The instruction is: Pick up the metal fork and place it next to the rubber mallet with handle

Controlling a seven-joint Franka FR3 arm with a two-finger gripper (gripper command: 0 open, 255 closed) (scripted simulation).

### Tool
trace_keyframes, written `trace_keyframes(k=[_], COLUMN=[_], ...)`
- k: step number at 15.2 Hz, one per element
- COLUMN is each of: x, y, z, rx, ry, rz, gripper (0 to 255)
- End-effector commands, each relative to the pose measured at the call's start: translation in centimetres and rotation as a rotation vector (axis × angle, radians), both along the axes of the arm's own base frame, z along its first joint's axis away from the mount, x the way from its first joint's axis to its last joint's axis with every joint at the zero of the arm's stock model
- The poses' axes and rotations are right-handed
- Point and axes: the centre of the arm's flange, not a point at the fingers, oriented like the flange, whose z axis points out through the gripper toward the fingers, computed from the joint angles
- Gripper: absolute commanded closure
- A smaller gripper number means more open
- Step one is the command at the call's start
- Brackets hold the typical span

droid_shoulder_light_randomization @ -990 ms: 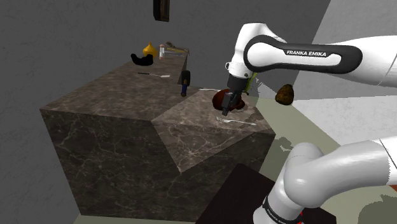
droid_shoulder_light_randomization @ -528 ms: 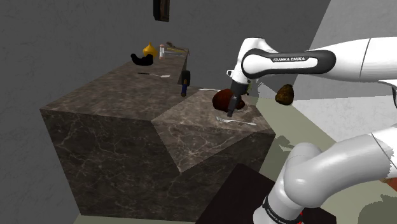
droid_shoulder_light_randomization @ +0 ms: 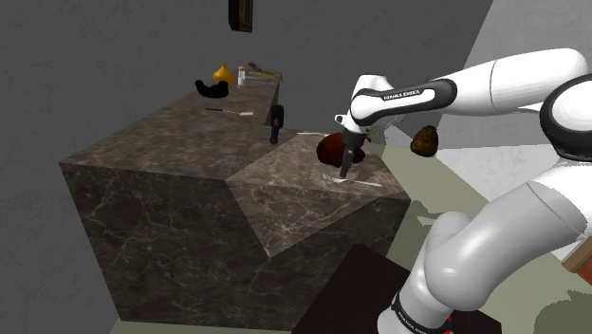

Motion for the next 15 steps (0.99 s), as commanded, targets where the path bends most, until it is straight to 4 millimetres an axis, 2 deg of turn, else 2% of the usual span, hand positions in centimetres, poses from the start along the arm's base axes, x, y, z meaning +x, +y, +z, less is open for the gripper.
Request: trace_keyframes(k=[1,7,14,15], x=[0.2,0.3,0.3,0.3], y=[-0.7,-0.6,-0.6,-0.6], z=[-1.0,-4.0,-4.0,-4.0], rx=[-0.001,-0.001,-0.001,-0.001], ry=[-0.001,-0.001,-0.001,-0.001], rz=[0.013,0.013,0.013,0.013], gripper=[0,0,0,255])
